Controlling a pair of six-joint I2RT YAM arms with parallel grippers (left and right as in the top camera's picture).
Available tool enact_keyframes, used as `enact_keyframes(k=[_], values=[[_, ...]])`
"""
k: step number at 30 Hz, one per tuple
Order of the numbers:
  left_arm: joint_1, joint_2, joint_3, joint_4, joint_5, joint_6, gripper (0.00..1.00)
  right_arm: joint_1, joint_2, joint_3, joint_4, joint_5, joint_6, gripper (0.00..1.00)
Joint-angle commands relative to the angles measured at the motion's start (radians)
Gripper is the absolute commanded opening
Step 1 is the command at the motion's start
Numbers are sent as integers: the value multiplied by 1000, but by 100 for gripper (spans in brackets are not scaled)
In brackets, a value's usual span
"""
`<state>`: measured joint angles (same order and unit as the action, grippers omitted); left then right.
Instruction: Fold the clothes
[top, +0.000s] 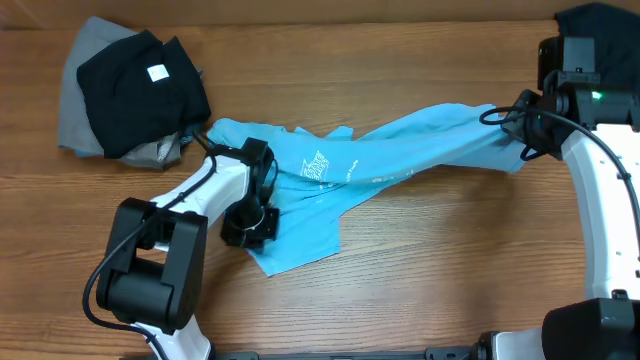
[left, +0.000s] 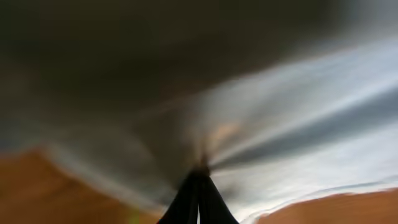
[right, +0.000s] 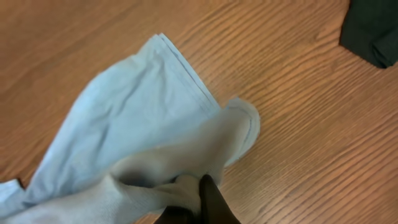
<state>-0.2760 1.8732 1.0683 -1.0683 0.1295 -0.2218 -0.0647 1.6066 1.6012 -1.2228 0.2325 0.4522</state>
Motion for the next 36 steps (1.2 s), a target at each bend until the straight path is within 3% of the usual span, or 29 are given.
enact_keyframes(k=[1, 4, 7, 8, 9, 11, 12, 13, 15, 21, 26, 28, 31, 35, 36], values=[[64, 10, -27, -64, -183, -71, 4, -3, -8, 35, 14, 21, 12, 4], [124, -3, -25, -91, -200, -57, 4, -3, -2, 34, 111, 21, 13, 4], [165, -19, -21, -76, -163, -16, 4, -3, 27, 32, 341, 29, 12, 4], [171, -24, -20, -65, -142, 0, 4, -4, 44, 28, 444, 39, 12, 11], [172, -27, -19, -54, -114, 22, 4, -4, 66, 23, 552, 43, 7, 27], [170, -28, -16, -41, -76, 43, 4, -4, 124, 22, 731, 26, -36, 78], [167, -28, -15, -38, -66, 43, 4, -4, 149, 22, 772, 14, -40, 96], [164, -28, -15, -38, -57, 43, 4, -4, 170, 22, 785, 9, -40, 100], [157, -28, -15, -39, -58, 43, 4, -5, 203, 22, 750, 13, -58, 100], [128, -29, -15, -35, -7, 100, 6, -30, 227, 22, 431, 10, -63, 99], [103, -29, -11, -7, 92, 168, 16, -32, 243, 19, 212, -1, -52, 84], [89, -29, -11, 17, 155, 196, 17, -32, 258, -6, 188, -33, -52, 76], [58, -29, -11, 81, 248, 200, 20, -32, 285, -85, 226, -89, -51, 72], [17, -29, -12, 148, 269, 196, 31, -36, 312, -137, 268, -177, -52, 73], [3, -29, -13, 166, 260, 191, 35, -38, 316, -140, 268, -194, -52, 78]])
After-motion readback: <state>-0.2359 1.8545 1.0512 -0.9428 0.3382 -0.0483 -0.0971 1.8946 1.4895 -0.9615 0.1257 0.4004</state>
